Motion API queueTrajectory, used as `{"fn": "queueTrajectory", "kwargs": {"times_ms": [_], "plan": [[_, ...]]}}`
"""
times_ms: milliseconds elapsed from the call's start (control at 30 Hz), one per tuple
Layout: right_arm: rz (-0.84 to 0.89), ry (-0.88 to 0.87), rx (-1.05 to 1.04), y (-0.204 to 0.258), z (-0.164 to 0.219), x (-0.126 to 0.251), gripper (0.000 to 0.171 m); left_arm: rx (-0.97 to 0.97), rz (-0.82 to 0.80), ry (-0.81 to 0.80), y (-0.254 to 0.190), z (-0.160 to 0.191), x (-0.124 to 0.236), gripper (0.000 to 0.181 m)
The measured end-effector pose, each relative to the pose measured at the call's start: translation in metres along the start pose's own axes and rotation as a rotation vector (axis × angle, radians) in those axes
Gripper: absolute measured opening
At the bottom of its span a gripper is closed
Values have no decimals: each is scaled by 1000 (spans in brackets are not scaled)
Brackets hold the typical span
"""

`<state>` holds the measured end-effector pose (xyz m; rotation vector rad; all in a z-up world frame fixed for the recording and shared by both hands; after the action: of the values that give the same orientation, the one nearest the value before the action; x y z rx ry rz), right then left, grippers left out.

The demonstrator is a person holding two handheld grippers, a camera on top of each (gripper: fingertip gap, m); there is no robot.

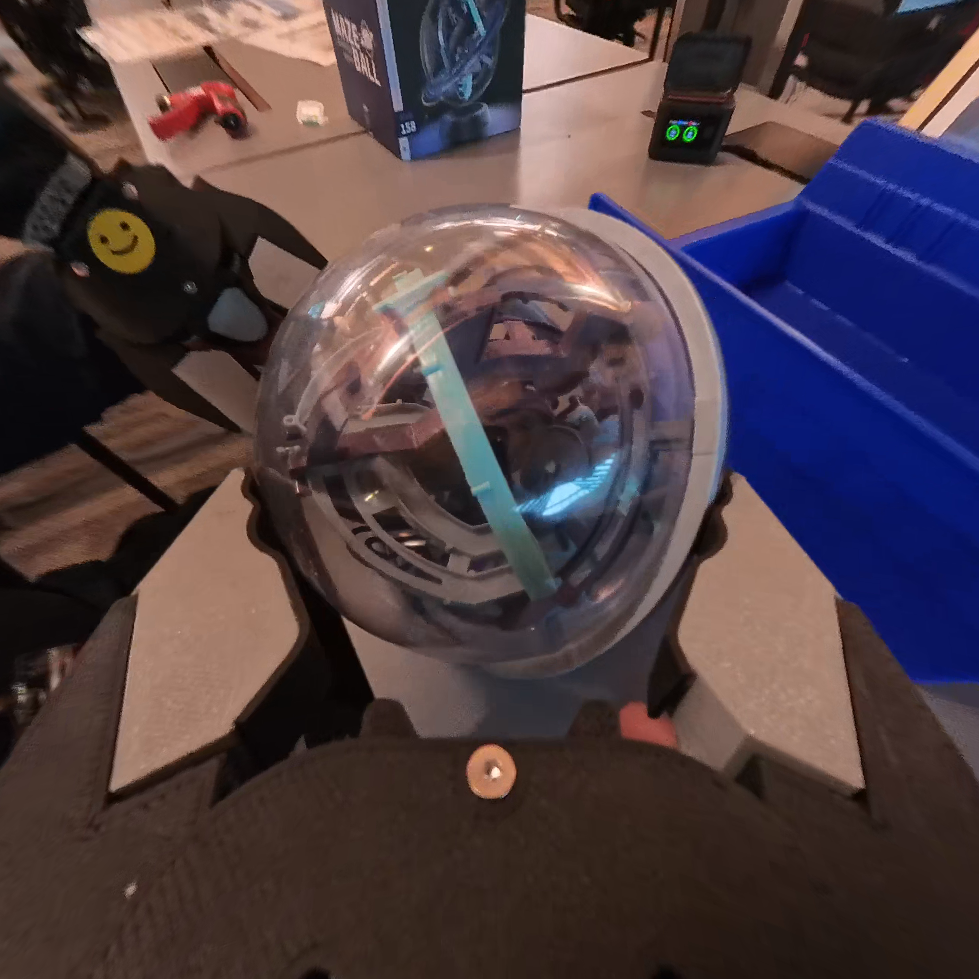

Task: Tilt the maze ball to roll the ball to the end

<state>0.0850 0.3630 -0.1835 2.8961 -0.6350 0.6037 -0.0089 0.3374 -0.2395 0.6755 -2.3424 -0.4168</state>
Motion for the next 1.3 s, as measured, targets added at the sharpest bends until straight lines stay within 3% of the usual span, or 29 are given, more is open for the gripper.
{"fn": "queueTrajectory", "kwargs": {"times_ms": [133,167,367,567,600,867,1000,1133,1267,1300], "plan": [[-77,-11,-114,1,1,5,156,-174,-213,-34,19,-4,0,31],[-110,-13,-145,3,1,5,154,-196,-263,-44,24,-6,0,30],[-226,-60,-288,7,-5,15,144,-89,-239,-70,25,-7,-2,99],[-173,-71,-198,4,-6,14,156,-118,-178,-160,14,-15,1,90],[-156,-60,-164,6,-6,12,158,-131,-161,-164,10,-16,1,82],[-58,-29,154,18,-5,6,158,-171,-156,-110,8,-8,-2,77],[-49,2,126,15,-2,8,157,-176,-189,-128,11,-10,-1,77],[-87,-2,15,10,0,11,157,-179,-282,-153,24,-20,7,90],[-142,-28,-72,11,-3,13,157,-344,-285,-206,9,-32,12,102],[-162,-37,-93,13,-4,14,157,-386,-266,-222,1,-34,12,98]]}}
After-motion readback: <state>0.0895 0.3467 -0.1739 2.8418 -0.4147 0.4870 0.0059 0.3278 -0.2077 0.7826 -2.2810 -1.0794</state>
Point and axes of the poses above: each gripper's, where its closed fingertips meet, x back along the fingers, z out of its underside, y = z × x across the jaws, the point moved 2 cm from there along x, back along the fingers, and after that the axes turned 1 degree about -y, right-handed, at the moved point
